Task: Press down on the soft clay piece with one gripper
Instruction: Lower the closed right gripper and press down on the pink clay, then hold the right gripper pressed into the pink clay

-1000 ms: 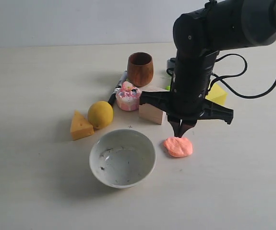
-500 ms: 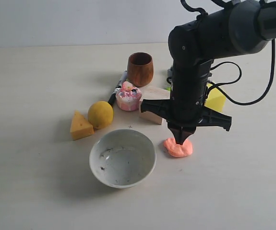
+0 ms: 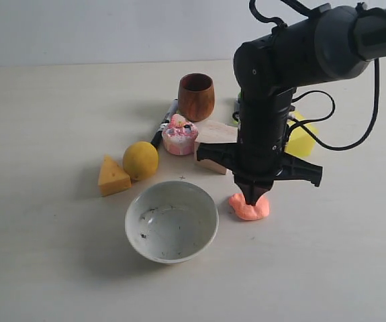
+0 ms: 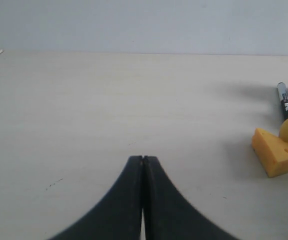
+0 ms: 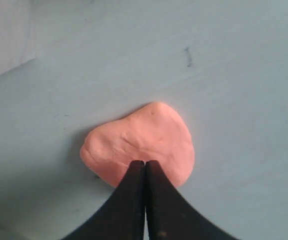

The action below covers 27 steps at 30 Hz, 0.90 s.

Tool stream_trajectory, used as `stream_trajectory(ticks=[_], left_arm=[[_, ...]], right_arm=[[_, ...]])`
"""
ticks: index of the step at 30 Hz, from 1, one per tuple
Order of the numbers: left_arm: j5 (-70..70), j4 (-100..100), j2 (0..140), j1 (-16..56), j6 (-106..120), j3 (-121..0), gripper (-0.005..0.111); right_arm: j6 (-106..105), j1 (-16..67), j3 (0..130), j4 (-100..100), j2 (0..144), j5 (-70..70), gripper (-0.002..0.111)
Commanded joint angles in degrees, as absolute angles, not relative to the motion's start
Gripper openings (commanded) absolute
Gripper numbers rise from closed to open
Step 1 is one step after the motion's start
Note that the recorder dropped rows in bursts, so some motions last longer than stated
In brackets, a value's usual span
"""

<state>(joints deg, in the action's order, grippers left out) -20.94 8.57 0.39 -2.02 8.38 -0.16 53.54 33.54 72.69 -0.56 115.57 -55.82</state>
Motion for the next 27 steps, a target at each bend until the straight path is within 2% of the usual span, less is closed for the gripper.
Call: stream_trajectory(ticks=[1, 27], left_arm=[[-20.5, 9.0, 0.0, -1.7, 8.4, 0.0, 0.0], [-20.5, 9.0, 0.0, -1.7, 8.4, 0.0, 0.0]], right_arm=[[53.0, 33.6, 73.0, -1.4, 117.3, -55.1, 0.001], [50.0, 33.6, 73.0, -8.6, 125.4, -53.4, 0.001]])
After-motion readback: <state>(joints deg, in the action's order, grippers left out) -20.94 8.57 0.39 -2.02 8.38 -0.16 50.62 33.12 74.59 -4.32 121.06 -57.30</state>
